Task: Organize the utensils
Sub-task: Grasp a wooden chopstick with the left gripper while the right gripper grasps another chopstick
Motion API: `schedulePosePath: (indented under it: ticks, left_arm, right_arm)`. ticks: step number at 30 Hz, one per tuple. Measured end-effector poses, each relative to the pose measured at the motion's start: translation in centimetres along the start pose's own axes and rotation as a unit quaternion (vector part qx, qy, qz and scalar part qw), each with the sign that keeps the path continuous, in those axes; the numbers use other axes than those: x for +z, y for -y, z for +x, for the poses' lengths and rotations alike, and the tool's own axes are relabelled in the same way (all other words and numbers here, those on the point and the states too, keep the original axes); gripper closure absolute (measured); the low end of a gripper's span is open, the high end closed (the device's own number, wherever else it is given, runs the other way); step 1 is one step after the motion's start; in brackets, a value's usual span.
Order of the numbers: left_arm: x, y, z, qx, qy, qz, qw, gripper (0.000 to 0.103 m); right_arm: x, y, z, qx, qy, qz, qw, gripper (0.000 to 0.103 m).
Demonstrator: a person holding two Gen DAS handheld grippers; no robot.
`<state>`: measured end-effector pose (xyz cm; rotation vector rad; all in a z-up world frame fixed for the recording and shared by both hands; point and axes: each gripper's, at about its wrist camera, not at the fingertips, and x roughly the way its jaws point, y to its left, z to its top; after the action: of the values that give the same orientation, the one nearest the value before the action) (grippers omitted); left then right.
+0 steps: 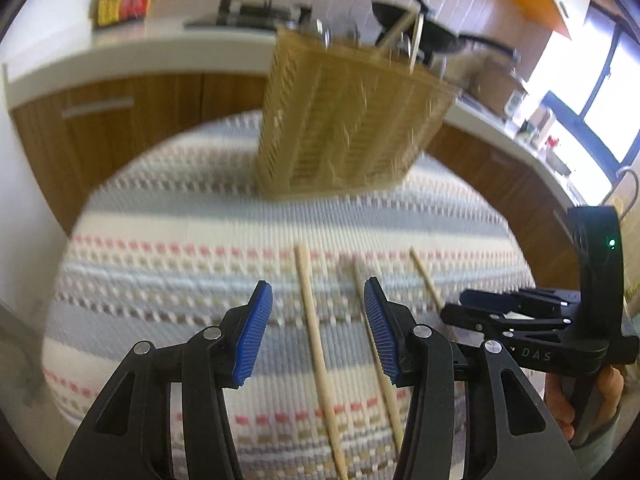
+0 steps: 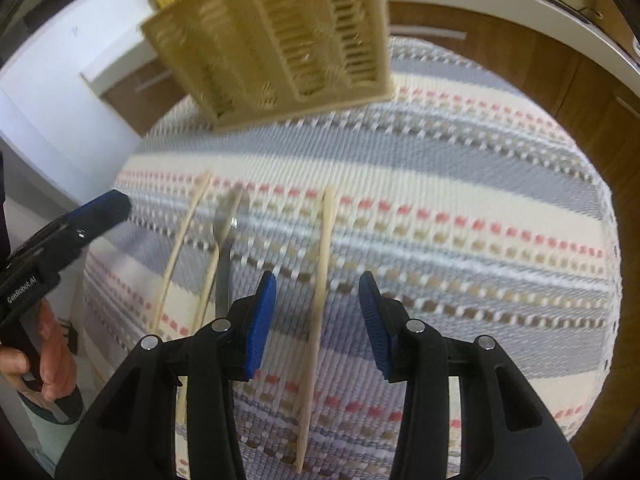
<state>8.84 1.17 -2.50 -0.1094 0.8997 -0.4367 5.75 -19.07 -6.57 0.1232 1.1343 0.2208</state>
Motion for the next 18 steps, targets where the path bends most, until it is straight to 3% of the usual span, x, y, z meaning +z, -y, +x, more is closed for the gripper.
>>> schedulePosePath:
  ticks: [5, 10, 13, 15, 18]
  left_arm:
    - [-1.2, 0.9, 2.5, 0.026, -0.055, 0.037, 0.9975, 0.061]
    - [-1.2, 1.4, 4.1, 0.048, -0.083, 0.042, 0.9945, 0.063]
    - [-0.9, 1.6, 4.5, 0.062, -0.094, 0.054, 0.9921, 0.068]
    - [-0.5, 2.0, 5.0, 0.078, -0.109, 0.073, 0.9882, 0.074]
    - [0.0, 3.5, 5.9, 0.112, -0.126, 0.118, 0.9786, 0.08]
  right_arm:
    - [-0.4, -0.9, 0.6, -0.032, -0.001, -0.009, 0.999, 0.071]
    - [-0.7, -2.2, 1.0, -0.063, 0.0, -0.029, 0.998, 0.073]
    - [-0.2, -3.0, 1.7, -0.09, -0.003, -0.047, 0.995, 0.079]
    - [-0.2, -3.4, 1.8, -0.088, -0.004, -0.053, 0.995, 0.091]
    - [-0.4, -4.2, 2.0, -0.095, 0.001, -0.069, 0.993, 0.097]
